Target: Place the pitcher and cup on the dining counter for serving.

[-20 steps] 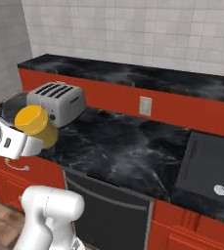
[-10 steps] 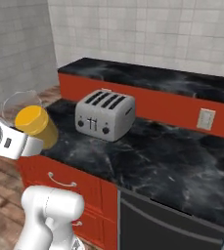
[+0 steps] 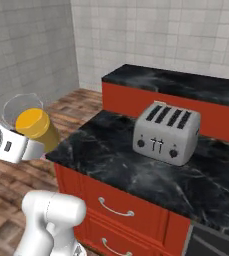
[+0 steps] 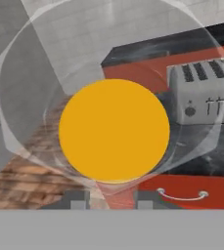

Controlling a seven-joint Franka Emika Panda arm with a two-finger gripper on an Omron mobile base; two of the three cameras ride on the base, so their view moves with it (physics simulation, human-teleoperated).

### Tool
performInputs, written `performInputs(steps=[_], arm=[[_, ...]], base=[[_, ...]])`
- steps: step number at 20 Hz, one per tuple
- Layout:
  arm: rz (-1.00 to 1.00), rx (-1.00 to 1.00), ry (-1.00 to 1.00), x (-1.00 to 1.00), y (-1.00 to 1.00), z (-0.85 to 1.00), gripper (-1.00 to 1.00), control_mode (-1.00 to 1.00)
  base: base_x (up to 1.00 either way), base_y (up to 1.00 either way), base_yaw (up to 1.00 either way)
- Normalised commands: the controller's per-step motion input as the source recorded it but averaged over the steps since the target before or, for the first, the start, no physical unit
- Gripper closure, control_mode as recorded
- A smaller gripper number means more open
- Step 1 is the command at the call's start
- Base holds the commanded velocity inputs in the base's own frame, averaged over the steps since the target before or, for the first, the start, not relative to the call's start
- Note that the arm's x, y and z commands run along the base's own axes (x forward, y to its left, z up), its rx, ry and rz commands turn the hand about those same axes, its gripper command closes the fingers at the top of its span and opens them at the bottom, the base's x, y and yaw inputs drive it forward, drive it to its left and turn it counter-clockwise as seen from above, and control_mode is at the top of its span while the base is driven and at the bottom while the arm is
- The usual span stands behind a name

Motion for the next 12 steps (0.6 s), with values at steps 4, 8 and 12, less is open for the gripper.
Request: performInputs(steps=[4, 8, 12], arm=[[0.0, 0.0, 0.0, 0.0, 0.0, 0.0, 1.0, 1.0], [0.0, 0.0, 0.0, 0.0, 0.0, 0.0, 1.0, 1.0], [0.0, 0.0, 0.0, 0.0, 0.0, 0.0, 1.0, 1.0]], base=[[0.5, 1.0, 0.02], [0.78, 1.0, 0.0], [0.96, 1.0, 0.0]])
